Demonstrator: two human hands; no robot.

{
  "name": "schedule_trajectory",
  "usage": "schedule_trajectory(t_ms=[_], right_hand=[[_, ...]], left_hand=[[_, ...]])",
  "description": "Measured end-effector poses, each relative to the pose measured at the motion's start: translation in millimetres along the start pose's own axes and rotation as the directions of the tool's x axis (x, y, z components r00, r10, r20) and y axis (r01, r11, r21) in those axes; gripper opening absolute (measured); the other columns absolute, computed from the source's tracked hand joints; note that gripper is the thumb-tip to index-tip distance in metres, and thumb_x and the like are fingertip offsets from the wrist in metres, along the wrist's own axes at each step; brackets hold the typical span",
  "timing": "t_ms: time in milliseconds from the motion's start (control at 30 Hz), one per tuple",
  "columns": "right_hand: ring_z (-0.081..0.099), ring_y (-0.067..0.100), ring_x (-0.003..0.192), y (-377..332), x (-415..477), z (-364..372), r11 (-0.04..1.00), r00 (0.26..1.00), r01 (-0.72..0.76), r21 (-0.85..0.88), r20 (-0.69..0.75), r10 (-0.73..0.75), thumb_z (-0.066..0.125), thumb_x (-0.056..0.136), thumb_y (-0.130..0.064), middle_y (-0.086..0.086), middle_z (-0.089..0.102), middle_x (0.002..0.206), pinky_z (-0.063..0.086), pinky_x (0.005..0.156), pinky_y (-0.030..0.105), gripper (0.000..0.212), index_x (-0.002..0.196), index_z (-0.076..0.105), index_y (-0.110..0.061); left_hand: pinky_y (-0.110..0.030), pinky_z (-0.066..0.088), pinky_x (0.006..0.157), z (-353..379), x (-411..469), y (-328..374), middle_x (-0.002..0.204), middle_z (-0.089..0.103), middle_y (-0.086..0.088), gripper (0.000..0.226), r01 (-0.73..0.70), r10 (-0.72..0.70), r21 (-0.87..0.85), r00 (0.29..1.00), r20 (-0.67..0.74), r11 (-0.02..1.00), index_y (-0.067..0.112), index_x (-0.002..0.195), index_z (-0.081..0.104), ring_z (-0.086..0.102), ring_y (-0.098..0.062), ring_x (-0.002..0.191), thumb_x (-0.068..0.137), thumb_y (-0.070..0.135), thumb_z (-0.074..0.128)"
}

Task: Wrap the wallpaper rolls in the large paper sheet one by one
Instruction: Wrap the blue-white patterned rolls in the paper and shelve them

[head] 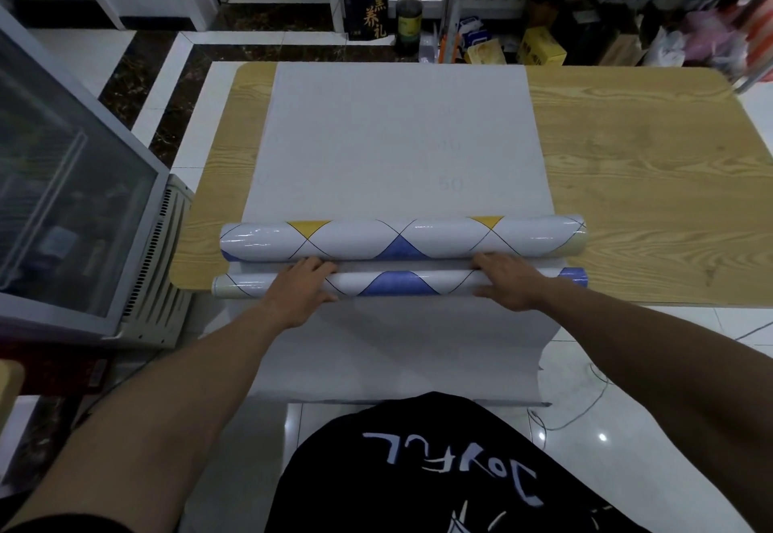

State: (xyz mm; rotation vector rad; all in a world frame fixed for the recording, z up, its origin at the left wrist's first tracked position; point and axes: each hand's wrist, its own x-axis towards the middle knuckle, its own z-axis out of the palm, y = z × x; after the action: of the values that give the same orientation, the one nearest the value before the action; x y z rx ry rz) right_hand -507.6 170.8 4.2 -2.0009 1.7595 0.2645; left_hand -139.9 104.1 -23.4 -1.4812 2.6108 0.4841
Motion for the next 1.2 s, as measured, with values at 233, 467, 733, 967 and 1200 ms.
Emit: schedule_trajectory(t_ms=[233, 467, 733, 967, 1200], right_hand=[[0.038, 0.027, 0.127, -0.5, 1.2, 1.7, 0.999, 1.000, 0.001, -0.032, 0.005, -0.001, 0.064, 0.085, -0.049, 0.009, 0.044, 0.136, 0.032, 0.104, 0.035, 0.065, 0.137, 0.044, -0.015], [0.050, 0.028, 0.117, -1.0, -1.4, 2.2, 0.998, 1.000, -0.025, 0.058, -0.008, 0.026, 0.054, 0.093, -0.041, 0.008, 0.054, 0.130, 0.037, 0.090, 0.036, 0.041, 0.123, 0.045, -0.014], [0.042, 0.025, 0.124, -1.8, 2.5, 2.9, 0.999, 1.000, -0.020, -0.032, -0.017, 0.020, 0.069, 0.080, -0.050, 0.006, 0.047, 0.133, 0.035, 0.100, 0.035, 0.062, 0.131, 0.051, -0.019], [0.050, 0.025, 0.119, -1.6, 0.9, -1.9, 0.998, 1.000, -0.026, 0.056, -0.015, 0.027, 0.059, 0.091, -0.043, 0.004, 0.055, 0.131, 0.038, 0.094, 0.034, 0.044, 0.124, 0.050, -0.016], [0.043, 0.025, 0.123, -2.1, 3.9, 6.0, 0.999, 0.999, -0.034, -0.019, -0.004, 0.034, 0.064, 0.084, -0.051, 0.006, 0.047, 0.127, 0.036, 0.096, 0.036, 0.059, 0.131, 0.050, -0.018]], left_hand=[[-0.038, 0.040, 0.092, -2.9, 2.3, -1.5, 0.119, 0.051, -0.006, 0.044, -0.036, 0.036, 0.028, 0.999, 0.007, 0.999, 0.017, 0.131, 0.051, 0.047, -0.027, 0.115, 0.093, 0.040, 0.055], [-0.036, 0.036, 0.090, -3.4, -2.3, 4.7, 0.121, 0.056, -0.003, 0.047, -0.003, 0.003, 0.015, 1.000, 0.000, 1.000, 0.018, 0.122, 0.050, 0.051, -0.025, 0.113, 0.087, 0.047, 0.062], [-0.037, 0.041, 0.088, 2.5, -2.9, -1.0, 0.112, 0.050, -0.004, 0.043, -0.023, 0.023, 0.014, 0.999, -0.047, 1.000, 0.018, 0.125, 0.055, 0.046, -0.026, 0.109, 0.090, 0.043, 0.058], [-0.037, 0.039, 0.092, 2.3, -4.5, -0.1, 0.120, 0.057, -0.003, 0.049, 0.011, -0.011, -0.020, 1.000, -0.006, 1.000, 0.017, 0.119, 0.050, 0.050, -0.025, 0.112, 0.085, 0.050, 0.063], [-0.038, 0.040, 0.091, 1.6, -4.4, -1.9, 0.113, 0.052, -0.006, 0.039, -0.023, 0.023, 0.008, 0.999, -0.039, 1.000, 0.014, 0.116, 0.059, 0.047, -0.026, 0.112, 0.091, 0.045, 0.055]])
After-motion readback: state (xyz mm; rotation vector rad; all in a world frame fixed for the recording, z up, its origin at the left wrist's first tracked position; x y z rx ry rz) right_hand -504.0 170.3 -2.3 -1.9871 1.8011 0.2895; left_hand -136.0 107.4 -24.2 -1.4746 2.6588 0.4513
